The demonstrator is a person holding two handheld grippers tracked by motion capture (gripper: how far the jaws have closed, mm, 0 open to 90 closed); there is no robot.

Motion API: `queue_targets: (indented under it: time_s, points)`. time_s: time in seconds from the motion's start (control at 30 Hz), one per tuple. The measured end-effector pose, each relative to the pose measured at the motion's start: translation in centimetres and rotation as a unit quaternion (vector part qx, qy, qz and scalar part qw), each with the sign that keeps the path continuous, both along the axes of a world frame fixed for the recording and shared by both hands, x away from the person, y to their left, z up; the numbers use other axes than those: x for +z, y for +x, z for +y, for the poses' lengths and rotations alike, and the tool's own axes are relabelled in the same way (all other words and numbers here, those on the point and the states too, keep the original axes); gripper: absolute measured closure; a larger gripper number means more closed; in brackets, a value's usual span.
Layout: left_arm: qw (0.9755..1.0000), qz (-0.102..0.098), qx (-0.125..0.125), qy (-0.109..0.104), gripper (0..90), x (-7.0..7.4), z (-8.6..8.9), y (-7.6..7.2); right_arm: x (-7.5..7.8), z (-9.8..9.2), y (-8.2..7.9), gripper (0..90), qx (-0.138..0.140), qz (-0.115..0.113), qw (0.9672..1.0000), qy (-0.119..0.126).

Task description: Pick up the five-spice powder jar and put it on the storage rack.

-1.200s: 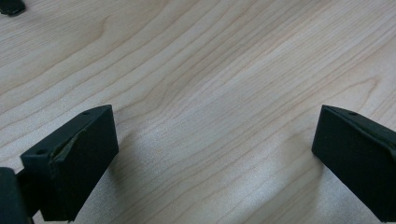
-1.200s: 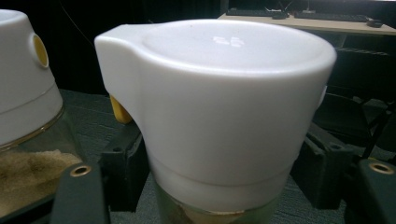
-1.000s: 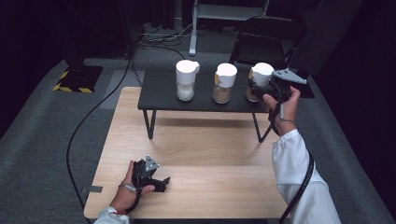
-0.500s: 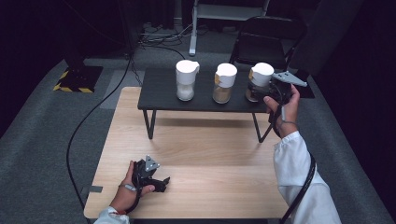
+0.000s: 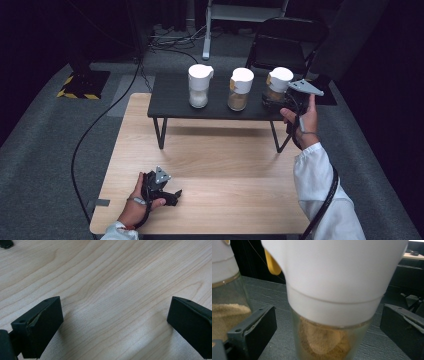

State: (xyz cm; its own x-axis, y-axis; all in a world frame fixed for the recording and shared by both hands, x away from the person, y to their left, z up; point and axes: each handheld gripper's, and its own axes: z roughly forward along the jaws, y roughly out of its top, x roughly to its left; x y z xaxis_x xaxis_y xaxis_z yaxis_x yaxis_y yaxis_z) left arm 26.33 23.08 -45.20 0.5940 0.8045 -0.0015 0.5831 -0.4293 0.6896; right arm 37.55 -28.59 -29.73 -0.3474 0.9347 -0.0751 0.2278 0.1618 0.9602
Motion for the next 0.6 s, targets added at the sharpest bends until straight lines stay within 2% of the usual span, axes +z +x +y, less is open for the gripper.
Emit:
queue_targets:
  time_s: [0.5,0.6]
  points:
    - [1.0,0.0,0.0,0.0,0.0,0.0,0.0,0.0,-0.5,-0.1,-1.2,0.5,0.009,-0.029,0.9995,-0.013]
    - [1.0,0.0,0.001,-0.001,0.0,0.0,0.0,0.0,-0.5,0.1,-1.5,0.5,0.007,-0.038,0.9989,-0.027]
